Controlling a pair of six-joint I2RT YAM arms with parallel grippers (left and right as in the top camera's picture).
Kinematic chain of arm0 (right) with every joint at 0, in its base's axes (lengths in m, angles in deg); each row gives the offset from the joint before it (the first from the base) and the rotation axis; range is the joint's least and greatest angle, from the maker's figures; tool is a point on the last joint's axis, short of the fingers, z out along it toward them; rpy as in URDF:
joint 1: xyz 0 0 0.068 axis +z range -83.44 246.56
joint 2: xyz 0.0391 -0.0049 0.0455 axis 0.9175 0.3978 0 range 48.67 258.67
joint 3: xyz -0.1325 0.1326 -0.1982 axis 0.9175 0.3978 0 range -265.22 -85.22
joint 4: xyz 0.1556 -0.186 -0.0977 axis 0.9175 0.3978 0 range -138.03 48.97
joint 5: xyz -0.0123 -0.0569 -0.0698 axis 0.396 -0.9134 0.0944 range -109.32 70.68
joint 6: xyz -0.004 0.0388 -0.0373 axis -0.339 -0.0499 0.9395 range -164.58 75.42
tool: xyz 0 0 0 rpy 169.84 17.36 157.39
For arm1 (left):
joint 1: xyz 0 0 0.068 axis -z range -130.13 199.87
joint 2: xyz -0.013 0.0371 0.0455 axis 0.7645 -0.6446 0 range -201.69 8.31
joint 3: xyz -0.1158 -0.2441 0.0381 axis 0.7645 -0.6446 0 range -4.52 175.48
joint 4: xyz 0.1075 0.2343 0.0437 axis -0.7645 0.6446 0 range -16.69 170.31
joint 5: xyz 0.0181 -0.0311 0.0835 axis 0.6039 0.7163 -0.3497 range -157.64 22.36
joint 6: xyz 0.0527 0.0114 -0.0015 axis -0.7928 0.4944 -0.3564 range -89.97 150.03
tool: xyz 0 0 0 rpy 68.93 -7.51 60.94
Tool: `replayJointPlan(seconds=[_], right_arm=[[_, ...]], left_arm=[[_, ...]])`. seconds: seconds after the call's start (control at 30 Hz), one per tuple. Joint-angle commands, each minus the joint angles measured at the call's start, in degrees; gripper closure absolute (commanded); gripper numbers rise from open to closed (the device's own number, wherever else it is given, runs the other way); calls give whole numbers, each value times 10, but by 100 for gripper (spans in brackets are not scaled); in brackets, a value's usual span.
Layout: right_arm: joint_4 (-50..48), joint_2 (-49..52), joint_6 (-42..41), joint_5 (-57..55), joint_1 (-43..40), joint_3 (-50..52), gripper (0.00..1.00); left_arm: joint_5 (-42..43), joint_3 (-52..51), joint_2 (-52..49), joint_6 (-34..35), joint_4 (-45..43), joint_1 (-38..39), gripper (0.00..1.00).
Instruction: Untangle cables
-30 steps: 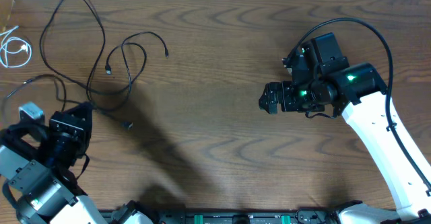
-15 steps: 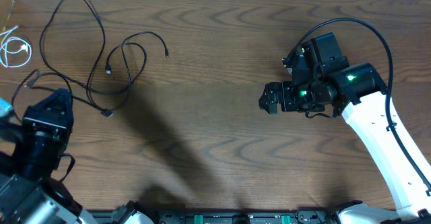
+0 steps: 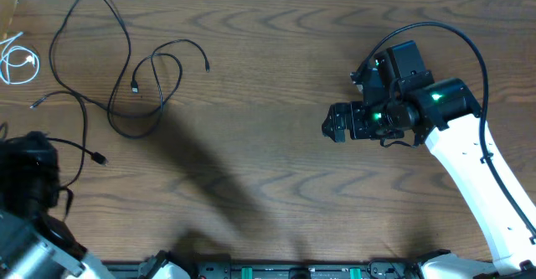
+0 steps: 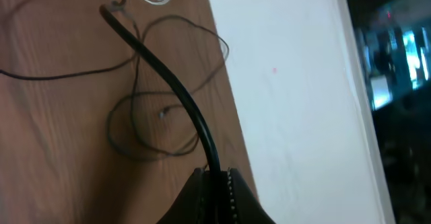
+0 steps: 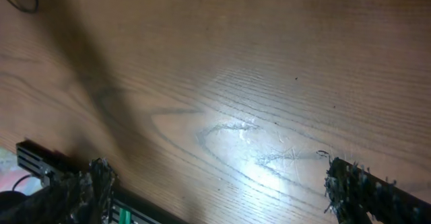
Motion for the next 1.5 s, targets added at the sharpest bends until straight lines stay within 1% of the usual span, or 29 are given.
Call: replayJointPlan(seconds=[0.0,0.17,0.37,0.47,0.57,0.77,0.9,1.03,1.27,1.37,1.47], right_arm=[[-1,2,21,-1,2,1,1],[-7,2,21,-20,2,1,1],[-27,2,21,-25,2,1,1],[-35,2,21,-25,2,1,1],[-44,2,21,-25,2,2,1],[-54,2,21,-25,2,4,1],[-53,2,21,-25,2,5,1],[-53,2,21,-25,2,7,1],[-47,2,21,-25,2,8,1],[-46,2,21,-25,2,8,1],[-48,2,20,-25,2,8,1]], left_arm=[[-42,50,-13,48,-15,-3,93],[-110,163,-47,48,6,-3,93],[-198,329,-101,35,88,-3,92],[-248,397,-119,16,122,-3,92],[-282,442,-126,15,149,-3,93],[-296,461,-126,13,166,-3,93],[-368,461,-145,20,192,-3,92],[-397,460,-194,21,215,-3,92],[-384,460,-320,16,224,-2,93],[-334,460,-370,-21,218,-2,93],[-298,460,-421,-73,214,9,93]])
